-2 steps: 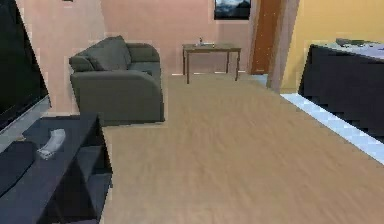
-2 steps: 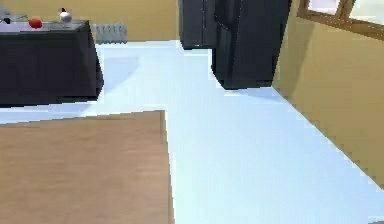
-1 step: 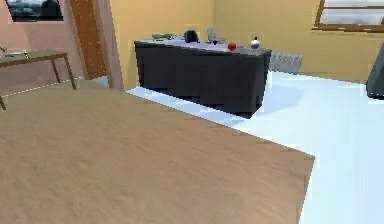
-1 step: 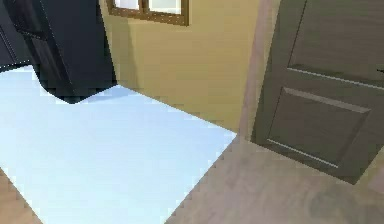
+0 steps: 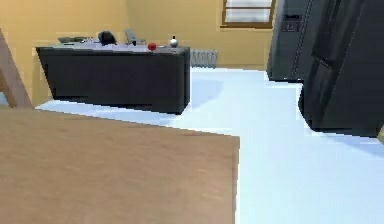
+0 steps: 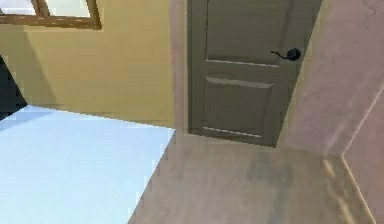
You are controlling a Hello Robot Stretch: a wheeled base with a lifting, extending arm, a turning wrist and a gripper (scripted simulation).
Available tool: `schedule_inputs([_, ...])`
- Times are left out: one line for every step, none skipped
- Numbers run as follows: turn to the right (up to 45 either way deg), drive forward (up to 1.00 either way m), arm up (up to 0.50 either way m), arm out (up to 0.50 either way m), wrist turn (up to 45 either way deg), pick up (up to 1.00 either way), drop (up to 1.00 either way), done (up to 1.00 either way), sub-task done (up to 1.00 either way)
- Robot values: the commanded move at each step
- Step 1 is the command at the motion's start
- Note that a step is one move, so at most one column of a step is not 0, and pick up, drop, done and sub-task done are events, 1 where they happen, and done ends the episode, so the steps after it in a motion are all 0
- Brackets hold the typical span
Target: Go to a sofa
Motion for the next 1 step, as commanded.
schedule_inputs([0.0, 0.05, 0.0, 0.0, 0.0, 0.0, 0.0, 0.0, 0.0])
